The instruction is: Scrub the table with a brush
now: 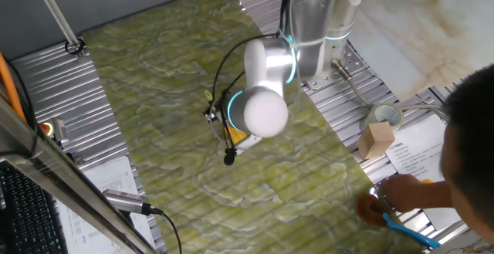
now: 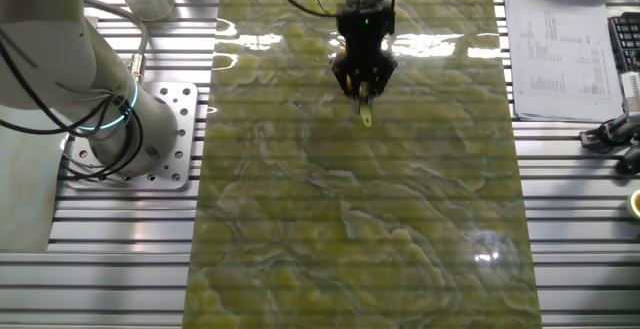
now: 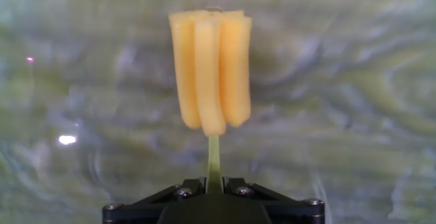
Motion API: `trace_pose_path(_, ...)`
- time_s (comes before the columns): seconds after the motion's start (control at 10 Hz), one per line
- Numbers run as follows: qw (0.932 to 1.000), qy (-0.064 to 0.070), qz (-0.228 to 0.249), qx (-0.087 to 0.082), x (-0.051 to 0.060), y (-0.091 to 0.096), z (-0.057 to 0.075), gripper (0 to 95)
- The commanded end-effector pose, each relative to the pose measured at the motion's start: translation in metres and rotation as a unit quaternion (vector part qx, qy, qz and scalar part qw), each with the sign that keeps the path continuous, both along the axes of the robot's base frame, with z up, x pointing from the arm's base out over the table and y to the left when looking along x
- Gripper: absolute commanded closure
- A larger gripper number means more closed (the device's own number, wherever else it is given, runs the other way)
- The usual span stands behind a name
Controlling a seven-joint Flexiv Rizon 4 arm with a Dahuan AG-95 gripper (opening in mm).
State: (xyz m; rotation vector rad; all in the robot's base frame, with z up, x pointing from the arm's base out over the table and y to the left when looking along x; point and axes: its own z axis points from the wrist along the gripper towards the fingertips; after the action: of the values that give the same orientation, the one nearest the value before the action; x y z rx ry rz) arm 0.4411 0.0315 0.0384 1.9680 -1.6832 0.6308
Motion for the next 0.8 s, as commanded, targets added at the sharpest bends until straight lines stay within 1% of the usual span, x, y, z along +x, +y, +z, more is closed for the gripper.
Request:
trace_pose_path(0.1,1.0000,-0.001,-0.008,0.003,0.000,0.000,-0.001,95.0)
trace_pose_path(0.3,0.9995,0.004,-0.028,0.012,0.000,0.004,-0.002,95.0)
trace_pose_path(0.6,0.9991,0.007,-0.040,0.013,0.002,0.020,-0.001,95.0)
trace_pose_path(0.8,0.9982,0.003,-0.058,0.012,-0.002,0.043,-0.003,95.0)
